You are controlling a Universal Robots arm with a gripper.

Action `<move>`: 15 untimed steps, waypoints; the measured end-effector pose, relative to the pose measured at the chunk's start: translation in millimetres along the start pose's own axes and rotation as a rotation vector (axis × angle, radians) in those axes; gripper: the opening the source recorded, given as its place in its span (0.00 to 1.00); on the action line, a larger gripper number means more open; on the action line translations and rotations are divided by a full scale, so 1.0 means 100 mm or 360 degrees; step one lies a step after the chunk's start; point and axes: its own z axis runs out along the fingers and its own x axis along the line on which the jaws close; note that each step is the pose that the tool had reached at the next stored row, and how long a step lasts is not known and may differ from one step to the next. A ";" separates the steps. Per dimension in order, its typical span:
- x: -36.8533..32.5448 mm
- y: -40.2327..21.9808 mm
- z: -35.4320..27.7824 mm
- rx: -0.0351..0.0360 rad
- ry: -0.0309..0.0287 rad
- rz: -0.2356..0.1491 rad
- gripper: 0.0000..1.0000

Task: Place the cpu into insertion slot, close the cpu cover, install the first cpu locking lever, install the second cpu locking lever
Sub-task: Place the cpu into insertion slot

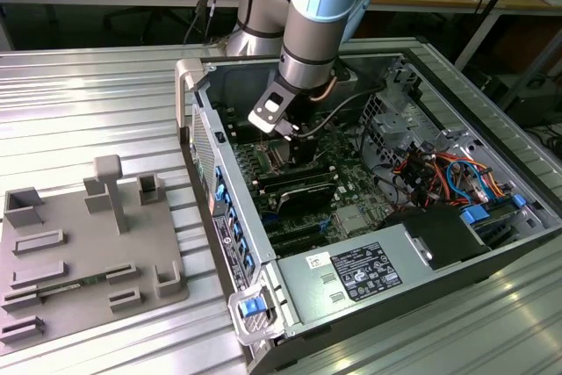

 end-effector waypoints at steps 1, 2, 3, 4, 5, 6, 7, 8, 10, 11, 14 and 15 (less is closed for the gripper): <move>0.001 0.000 -0.008 0.0000 0.00001 0.0000 0.90; 0.001 0.001 -0.014 0.0000 0.00000 0.0000 0.90; 0.002 0.001 -0.016 0.0000 0.00001 0.0000 0.90; 0.002 0.001 -0.016 0.0000 0.00002 0.0000 0.90; 0.002 0.001 -0.016 0.0000 0.00002 0.0000 0.88; 0.001 0.001 -0.017 0.0000 0.00001 0.0001 0.82; 0.002 0.001 -0.017 0.0000 0.00000 0.0000 0.82; 0.001 0.002 -0.017 0.0000 -0.00001 0.0000 0.76; 0.001 0.002 -0.017 0.0000 0.00000 0.0000 0.69; 0.001 0.002 -0.017 0.0000 -0.00001 0.0000 0.69; 0.001 0.002 -0.021 0.0000 -0.00043 0.0000 0.69; 0.002 0.003 -0.030 0.0000 -0.00083 0.0000 0.69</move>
